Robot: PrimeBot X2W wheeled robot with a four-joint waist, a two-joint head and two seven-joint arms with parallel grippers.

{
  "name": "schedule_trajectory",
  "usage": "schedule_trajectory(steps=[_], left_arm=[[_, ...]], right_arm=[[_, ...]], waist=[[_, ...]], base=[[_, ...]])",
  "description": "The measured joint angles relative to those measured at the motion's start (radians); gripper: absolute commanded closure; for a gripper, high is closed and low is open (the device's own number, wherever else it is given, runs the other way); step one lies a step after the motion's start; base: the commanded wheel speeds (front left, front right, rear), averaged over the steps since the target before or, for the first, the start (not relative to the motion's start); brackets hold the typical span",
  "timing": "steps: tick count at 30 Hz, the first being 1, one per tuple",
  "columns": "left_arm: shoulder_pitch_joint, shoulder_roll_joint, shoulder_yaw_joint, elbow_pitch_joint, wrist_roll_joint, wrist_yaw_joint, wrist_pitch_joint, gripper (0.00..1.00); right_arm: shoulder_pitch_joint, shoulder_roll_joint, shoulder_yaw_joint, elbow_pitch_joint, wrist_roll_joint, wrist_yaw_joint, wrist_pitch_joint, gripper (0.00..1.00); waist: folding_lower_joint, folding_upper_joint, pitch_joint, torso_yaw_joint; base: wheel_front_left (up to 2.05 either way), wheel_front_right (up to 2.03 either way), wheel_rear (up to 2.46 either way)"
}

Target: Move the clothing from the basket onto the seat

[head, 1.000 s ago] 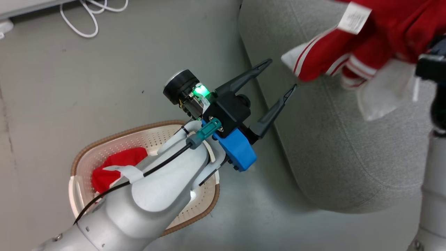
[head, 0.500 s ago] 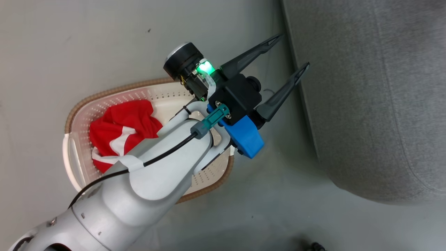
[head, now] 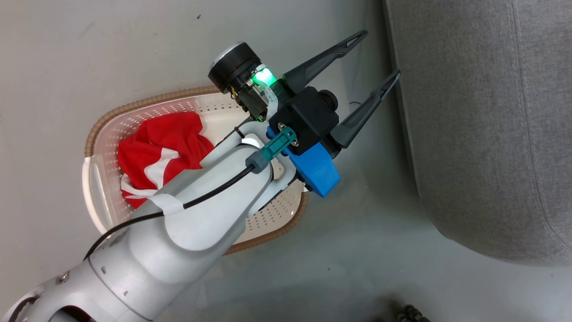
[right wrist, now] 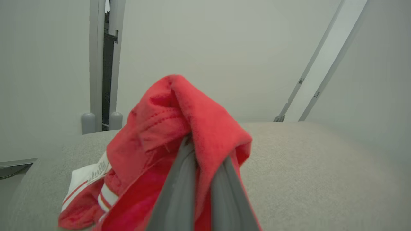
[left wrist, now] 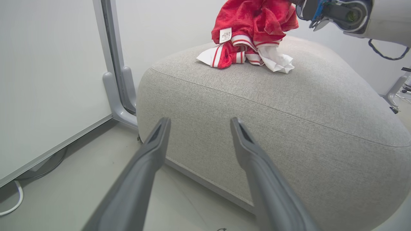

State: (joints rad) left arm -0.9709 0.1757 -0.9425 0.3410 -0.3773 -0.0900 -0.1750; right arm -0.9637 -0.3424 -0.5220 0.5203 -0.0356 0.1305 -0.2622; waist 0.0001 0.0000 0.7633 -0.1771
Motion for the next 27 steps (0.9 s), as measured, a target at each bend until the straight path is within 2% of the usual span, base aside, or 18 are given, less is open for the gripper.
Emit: schedule_trajectory(steps=[5, 9, 11, 12, 19, 27], left_arm=[[-0.001, 0.002, -0.003, 0.002, -0.001, 0.002, -0.004, 0.00], [-0.001, 0.002, -0.004, 0.007, -0.004, 0.002, -0.007, 0.00], [-0.001, 0.002, -0.004, 0.011, -0.009, 0.002, -0.013, 0.00], [-0.001, 0.001, -0.004, 0.013, -0.009, 0.003, -0.017, 0.00], [0.019, -0.013, -0.003, 0.038, -0.028, 0.011, -0.049, 0.00], [0.076, -0.021, 0.019, 0.066, -0.051, 0.023, -0.076, 0.00]], right_arm=[[0.018, 0.019, -0.021, 0.105, -0.016, 0.000, 0.000, 1.00], [0.026, 0.033, -0.031, 0.134, -0.019, 0.000, 0.000, 1.00], [0.030, 0.041, -0.033, 0.131, -0.026, 0.000, 0.000, 0.27], [0.036, 0.047, -0.036, 0.122, -0.026, 0.000, 0.000, 0.00], [0.182, 0.103, -0.039, 0.016, -0.029, 0.000, 0.000, 0.00], [0.370, 0.174, 0.064, -0.194, -0.022, 0.000, 0.000, 0.00]], waist=[[0.0000, 0.0000, 0.004, 0.006], [0.0000, 0.0000, 0.001, 0.007], [0.0000, 0.0000, -0.006, 0.005], [0.0000, 0.0000, -0.011, 0.005], [-0.0001, 0.0000, -0.074, 0.001], [-0.0001, 0.0000, -0.185, 0.010]], base=[[0.00, 0.00, 0.00], [0.00, 0.00, 0.00], [0.00, 0.00, 0.00], [0.00, 0.00, 0.00], [0.00, 0.00, 0.00], [0.00, 0.00, 0.00]])
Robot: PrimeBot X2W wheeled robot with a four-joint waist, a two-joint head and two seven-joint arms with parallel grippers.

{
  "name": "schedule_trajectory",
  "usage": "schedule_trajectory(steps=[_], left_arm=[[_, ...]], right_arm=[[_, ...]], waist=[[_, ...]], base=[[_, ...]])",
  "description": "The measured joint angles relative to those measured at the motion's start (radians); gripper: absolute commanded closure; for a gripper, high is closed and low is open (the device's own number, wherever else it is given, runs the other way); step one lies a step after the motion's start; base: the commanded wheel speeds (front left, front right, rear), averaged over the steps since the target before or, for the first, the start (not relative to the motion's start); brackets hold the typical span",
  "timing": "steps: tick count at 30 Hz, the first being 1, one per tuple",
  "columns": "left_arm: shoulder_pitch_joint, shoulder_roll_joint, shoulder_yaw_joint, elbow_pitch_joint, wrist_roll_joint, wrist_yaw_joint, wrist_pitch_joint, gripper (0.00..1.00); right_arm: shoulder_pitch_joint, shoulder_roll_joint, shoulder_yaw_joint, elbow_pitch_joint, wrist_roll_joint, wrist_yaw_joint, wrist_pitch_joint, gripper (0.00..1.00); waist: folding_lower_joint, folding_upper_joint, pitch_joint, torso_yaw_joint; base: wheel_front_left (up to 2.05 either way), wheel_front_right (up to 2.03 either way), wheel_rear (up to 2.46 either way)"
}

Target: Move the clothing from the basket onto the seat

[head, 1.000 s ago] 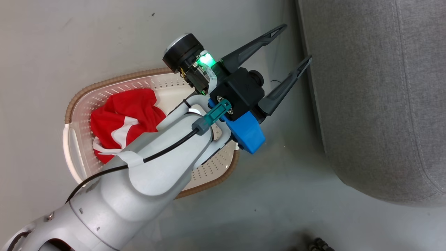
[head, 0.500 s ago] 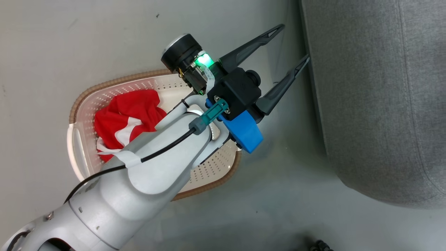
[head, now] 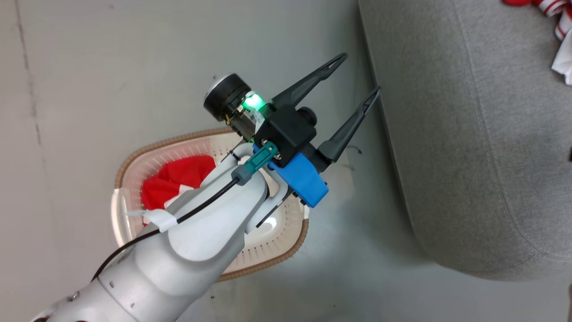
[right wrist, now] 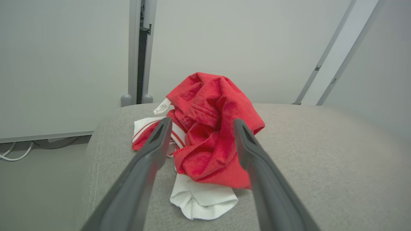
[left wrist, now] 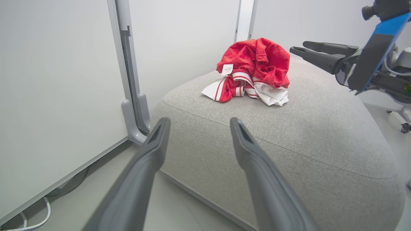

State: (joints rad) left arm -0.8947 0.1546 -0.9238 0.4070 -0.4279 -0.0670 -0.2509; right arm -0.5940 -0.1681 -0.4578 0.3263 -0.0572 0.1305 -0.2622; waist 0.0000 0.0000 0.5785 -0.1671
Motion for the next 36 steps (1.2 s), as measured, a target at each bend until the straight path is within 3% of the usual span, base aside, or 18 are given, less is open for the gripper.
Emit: schedule_trajectory(steps=[7, 17, 36], left_arm=[[0.085, 0.004, 0.047, 0.004, -0.013, 0.028, -0.010, 0.00], [0.288, 0.046, 0.243, -0.065, -0.014, 0.067, -0.011, 0.00], [0.633, 0.013, 0.649, -0.157, 0.082, 0.032, -0.011, 0.00]], right_arm=[[0.094, 0.040, 0.152, -0.112, 0.027, 0.000, 0.000, 0.00], [0.205, 0.074, 0.293, -0.154, 0.068, 0.000, 0.000, 0.00], [0.387, 0.112, 0.377, -0.189, 0.089, 0.000, 0.000, 0.00]], waist=[[-0.0001, 0.0000, -0.104, 0.021], [-0.0002, 0.0000, -0.247, 0.090], [-0.0002, 0.0001, -0.444, 0.192]], base=[[0.00, 0.00, 0.00], [0.00, 0.00, 0.00], [0.00, 0.00, 0.00]])
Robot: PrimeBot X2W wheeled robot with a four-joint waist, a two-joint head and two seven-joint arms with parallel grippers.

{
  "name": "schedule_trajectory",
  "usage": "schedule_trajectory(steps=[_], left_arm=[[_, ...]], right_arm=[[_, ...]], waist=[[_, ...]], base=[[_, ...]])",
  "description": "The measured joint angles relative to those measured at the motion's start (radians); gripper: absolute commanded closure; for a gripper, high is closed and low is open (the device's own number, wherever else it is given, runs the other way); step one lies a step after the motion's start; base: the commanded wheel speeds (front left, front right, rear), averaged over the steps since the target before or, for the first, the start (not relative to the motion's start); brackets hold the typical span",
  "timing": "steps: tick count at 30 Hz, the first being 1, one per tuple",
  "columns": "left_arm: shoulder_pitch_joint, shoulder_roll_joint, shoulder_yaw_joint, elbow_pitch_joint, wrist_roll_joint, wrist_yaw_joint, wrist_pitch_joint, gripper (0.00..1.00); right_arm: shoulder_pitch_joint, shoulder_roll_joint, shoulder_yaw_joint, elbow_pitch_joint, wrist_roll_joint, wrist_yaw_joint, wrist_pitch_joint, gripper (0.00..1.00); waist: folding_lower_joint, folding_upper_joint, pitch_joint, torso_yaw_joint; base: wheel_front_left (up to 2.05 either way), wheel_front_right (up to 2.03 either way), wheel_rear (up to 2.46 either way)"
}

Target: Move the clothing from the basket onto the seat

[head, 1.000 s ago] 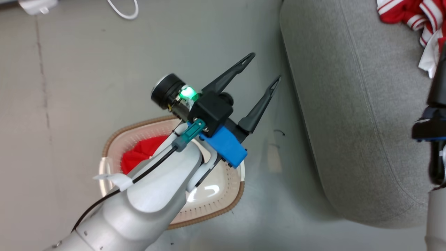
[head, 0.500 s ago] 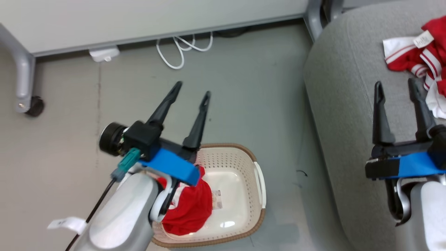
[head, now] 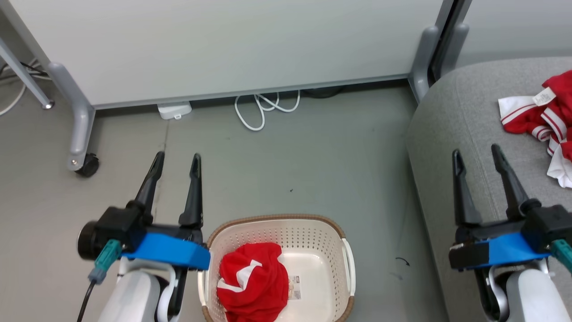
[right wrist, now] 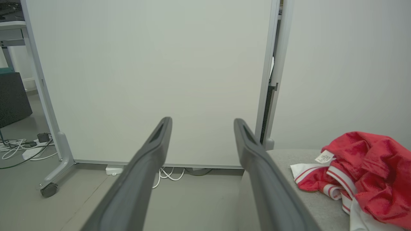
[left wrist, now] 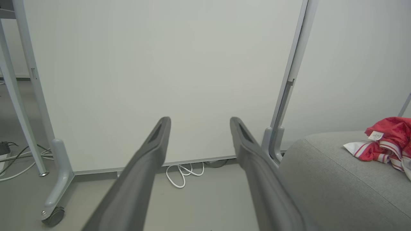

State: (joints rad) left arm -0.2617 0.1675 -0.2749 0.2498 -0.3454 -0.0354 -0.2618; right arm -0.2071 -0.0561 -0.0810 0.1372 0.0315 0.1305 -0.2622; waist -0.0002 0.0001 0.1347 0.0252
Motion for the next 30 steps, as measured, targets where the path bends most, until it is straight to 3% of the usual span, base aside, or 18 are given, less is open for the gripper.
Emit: schedule_trajectory(steps=[12, 30], left_arm=[[0.128, -0.065, 0.145, -0.033, 0.069, -0.036, 0.000, 0.00], [0.156, -0.101, 0.215, -0.022, 0.130, -0.074, 0.000, 0.00]], right_arm=[[0.093, 0.004, 0.008, 0.000, 0.026, 0.000, 0.000, 0.00], [0.119, 0.005, 0.008, 0.020, 0.065, 0.000, 0.000, 0.00]], waist=[[0.0000, 0.0000, -0.049, 0.025], [0.0001, 0.0000, -0.079, 0.039]], base=[[0.00, 0.00, 0.00], [0.00, 0.00, 0.00]])
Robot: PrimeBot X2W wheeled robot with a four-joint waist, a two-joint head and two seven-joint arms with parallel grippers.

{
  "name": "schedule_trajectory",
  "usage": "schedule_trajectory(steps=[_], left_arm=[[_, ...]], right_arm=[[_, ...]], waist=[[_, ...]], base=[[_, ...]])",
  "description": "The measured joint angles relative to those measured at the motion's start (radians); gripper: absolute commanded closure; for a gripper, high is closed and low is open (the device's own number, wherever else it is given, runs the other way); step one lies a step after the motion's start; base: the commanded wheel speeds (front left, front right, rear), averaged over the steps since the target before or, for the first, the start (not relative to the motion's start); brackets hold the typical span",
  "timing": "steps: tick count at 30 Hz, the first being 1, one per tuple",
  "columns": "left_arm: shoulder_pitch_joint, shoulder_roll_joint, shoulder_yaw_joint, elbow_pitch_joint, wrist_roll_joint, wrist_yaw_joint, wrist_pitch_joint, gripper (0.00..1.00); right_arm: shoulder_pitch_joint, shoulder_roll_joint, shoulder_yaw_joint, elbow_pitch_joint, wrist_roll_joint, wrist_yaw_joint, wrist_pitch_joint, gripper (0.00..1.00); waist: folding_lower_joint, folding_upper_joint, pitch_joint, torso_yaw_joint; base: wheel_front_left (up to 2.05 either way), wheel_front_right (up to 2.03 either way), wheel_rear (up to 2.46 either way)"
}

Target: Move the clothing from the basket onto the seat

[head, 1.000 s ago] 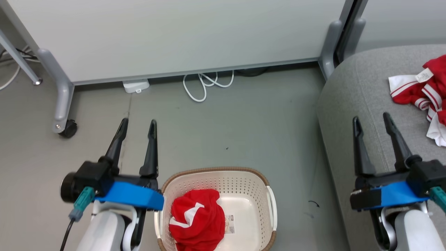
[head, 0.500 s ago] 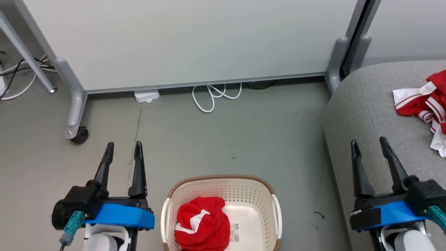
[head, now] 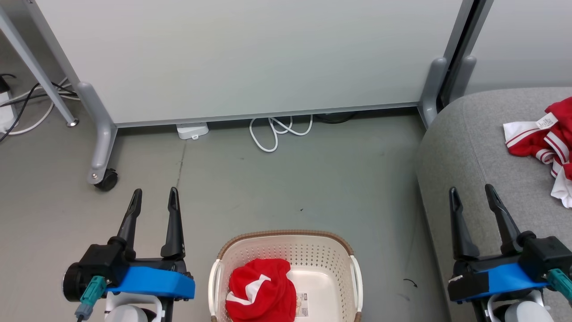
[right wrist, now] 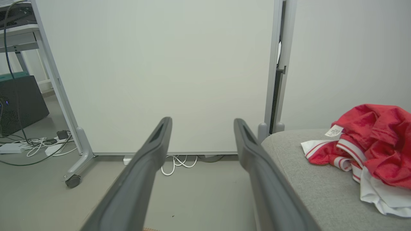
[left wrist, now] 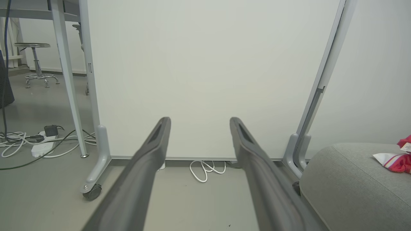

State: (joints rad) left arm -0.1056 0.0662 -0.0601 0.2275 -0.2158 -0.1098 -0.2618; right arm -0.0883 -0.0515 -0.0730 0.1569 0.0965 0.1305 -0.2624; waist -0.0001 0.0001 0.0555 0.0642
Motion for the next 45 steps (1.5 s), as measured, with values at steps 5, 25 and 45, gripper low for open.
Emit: schedule_trajectory(steps=[5, 25, 45], left_arm=[[0.000, -0.005, 0.008, 0.000, 0.009, -0.006, 0.000, 0.00], [-0.191, 0.048, -0.203, 0.140, 0.026, -0.020, 0.000, 0.00], [-0.506, 0.124, -0.535, 0.585, -0.006, -0.020, 0.000, 0.00]], right_arm=[[0.000, 0.000, 0.002, 0.003, 0.002, 0.000, 0.000, 0.00], [-0.058, 0.001, 0.028, -0.008, -0.007, 0.000, 0.000, 0.00], [-0.272, 0.001, 0.071, -0.073, -0.007, 0.000, 0.000, 0.00]], waist=[[0.0001, 0.0000, 0.002, -0.002], [0.0002, 0.0000, 0.069, -0.034], [0.0004, 0.0000, 0.388, -0.173]], base=[[0.00, 0.00, 0.00], [0.00, 0.00, 0.00], [0.00, 0.00, 0.00]])
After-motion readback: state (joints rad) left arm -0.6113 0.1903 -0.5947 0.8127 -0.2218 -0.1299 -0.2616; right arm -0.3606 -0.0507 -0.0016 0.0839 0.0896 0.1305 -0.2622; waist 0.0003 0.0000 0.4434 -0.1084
